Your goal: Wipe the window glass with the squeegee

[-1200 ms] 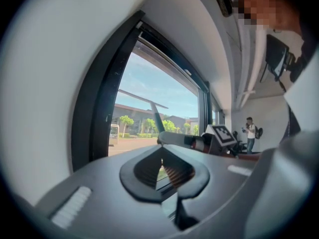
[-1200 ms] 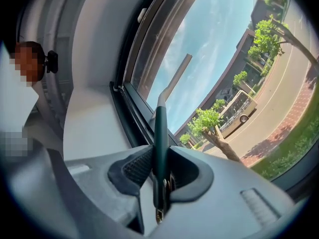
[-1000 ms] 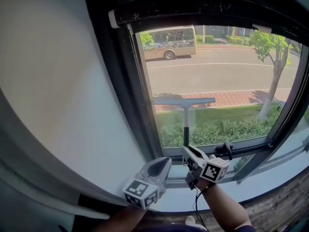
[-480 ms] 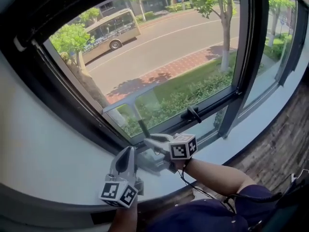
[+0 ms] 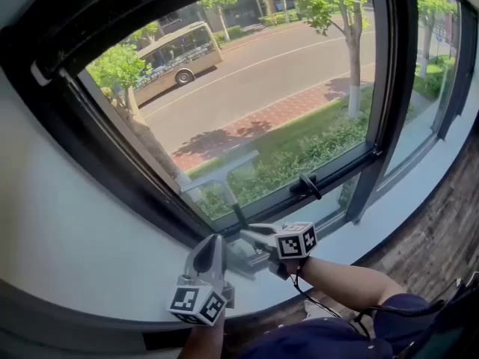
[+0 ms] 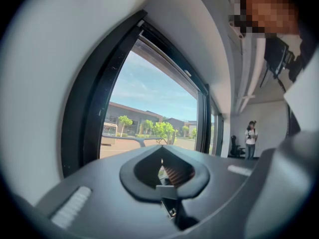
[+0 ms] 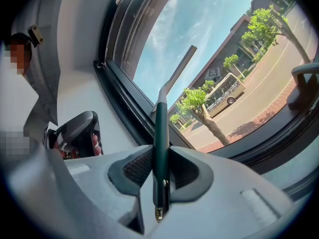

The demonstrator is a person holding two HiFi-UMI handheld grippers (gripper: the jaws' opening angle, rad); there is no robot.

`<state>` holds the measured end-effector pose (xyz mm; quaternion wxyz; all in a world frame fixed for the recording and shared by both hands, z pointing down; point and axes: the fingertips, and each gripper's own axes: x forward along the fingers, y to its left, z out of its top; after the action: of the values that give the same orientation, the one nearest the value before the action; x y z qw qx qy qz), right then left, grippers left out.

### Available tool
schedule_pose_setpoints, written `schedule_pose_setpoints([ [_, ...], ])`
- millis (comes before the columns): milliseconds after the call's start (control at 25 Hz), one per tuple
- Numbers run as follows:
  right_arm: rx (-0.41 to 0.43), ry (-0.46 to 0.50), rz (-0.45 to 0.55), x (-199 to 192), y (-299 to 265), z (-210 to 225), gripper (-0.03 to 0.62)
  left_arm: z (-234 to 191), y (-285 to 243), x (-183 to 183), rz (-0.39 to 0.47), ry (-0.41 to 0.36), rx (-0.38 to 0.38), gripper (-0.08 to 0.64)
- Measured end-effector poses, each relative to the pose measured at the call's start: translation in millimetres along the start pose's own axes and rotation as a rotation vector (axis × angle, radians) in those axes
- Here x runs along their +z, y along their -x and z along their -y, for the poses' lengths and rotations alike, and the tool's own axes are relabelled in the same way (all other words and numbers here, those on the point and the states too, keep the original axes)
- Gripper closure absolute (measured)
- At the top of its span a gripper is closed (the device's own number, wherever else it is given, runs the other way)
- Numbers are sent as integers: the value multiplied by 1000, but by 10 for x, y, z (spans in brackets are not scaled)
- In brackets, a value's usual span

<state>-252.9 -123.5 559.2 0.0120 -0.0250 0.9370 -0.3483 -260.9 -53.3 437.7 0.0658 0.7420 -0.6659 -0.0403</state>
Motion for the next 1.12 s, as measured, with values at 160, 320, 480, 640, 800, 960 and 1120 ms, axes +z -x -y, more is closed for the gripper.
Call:
schedule_pose_setpoints([
  [160, -38, -18, -3, -99, 90, 127, 489, 42, -43, -91, -20, -8, -20, 555],
  [320, -21, -49, -40, -281, 57, 185, 489, 35, 57, -189, -47, -11, 13, 555],
  [480, -24, -79, -71, -471, 77, 315, 489, 25, 116, -297, -63, 3, 47, 555],
  [640, -42, -118, -92, -684, 123, 468, 489, 7, 171, -440, -106, 14, 67, 555],
  [800, -60, -161, -112, -889, 181, 604, 489, 16, 205, -516, -124, 15, 91, 555],
  [960, -92, -208, -128, -1077, 250, 726, 489, 32, 236, -601, -142, 23, 101, 555],
  [1120, -137, -237, -117, -1176, 366, 847, 489, 53, 282, -683, -160, 27, 104, 555],
])
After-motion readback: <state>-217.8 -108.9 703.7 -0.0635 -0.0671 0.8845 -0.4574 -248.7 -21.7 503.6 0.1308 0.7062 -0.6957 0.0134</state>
